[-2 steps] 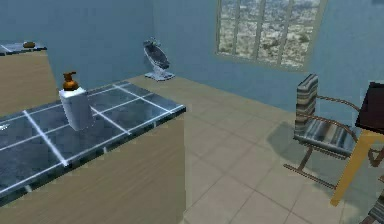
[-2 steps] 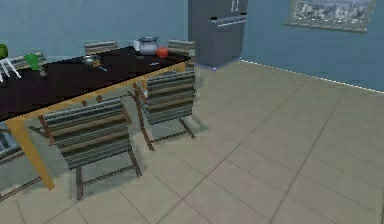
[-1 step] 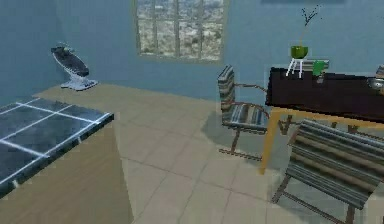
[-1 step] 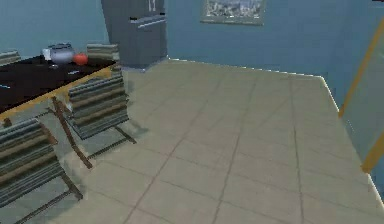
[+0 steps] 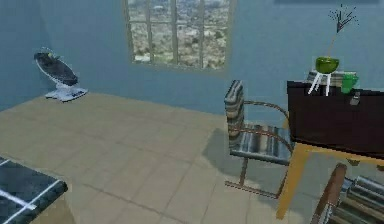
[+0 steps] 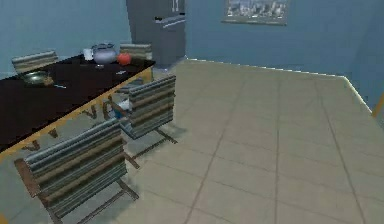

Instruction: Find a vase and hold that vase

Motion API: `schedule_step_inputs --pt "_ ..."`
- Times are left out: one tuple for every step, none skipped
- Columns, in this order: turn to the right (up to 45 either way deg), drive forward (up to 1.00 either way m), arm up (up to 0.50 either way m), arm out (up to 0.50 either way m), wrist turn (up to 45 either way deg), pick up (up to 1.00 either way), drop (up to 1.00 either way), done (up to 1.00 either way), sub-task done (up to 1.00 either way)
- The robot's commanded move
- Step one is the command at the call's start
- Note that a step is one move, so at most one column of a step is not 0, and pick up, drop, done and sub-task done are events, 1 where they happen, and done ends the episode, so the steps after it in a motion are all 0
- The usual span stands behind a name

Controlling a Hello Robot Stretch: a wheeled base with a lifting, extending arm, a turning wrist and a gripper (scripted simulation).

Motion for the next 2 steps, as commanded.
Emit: schedule_step_inputs --pt "-9.0 0.0 0.0 0.0 0.0 0.0 0.0 0.0 0.0" --pt "0.0 0.55 0.0 0.0 0.0 0.0 0.0 0.0 0.0"
